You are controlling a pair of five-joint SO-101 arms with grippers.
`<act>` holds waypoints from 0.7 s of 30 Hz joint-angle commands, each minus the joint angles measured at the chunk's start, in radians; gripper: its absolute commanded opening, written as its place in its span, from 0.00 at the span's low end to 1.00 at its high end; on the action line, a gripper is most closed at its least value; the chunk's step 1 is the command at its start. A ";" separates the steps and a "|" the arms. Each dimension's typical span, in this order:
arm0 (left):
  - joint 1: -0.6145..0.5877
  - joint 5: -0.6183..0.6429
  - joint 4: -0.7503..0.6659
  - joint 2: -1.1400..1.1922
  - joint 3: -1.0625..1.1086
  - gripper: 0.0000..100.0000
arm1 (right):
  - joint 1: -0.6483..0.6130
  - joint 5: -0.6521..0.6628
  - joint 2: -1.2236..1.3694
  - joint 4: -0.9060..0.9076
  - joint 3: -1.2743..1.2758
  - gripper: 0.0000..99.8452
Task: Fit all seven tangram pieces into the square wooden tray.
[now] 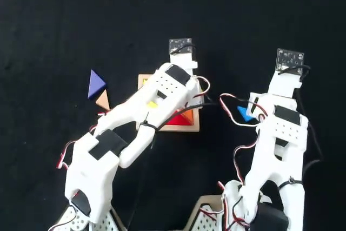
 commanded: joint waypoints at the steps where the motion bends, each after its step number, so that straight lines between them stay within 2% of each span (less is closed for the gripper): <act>1: 0.008 -0.006 -0.005 -0.014 -0.005 0.20 | -0.023 -0.002 -0.031 -0.017 -0.042 0.01; 7: -0.004 -0.008 -0.020 -0.015 -0.013 0.20 | -0.023 -0.002 -0.031 -0.017 -0.041 0.01; 15: -0.065 -0.012 -0.221 0.025 0.010 0.20 | -0.023 -0.002 -0.031 -0.017 -0.041 0.01; 21: -0.073 -0.012 -0.245 0.060 0.012 0.20 | -0.025 -0.002 -0.031 -0.017 -0.041 0.01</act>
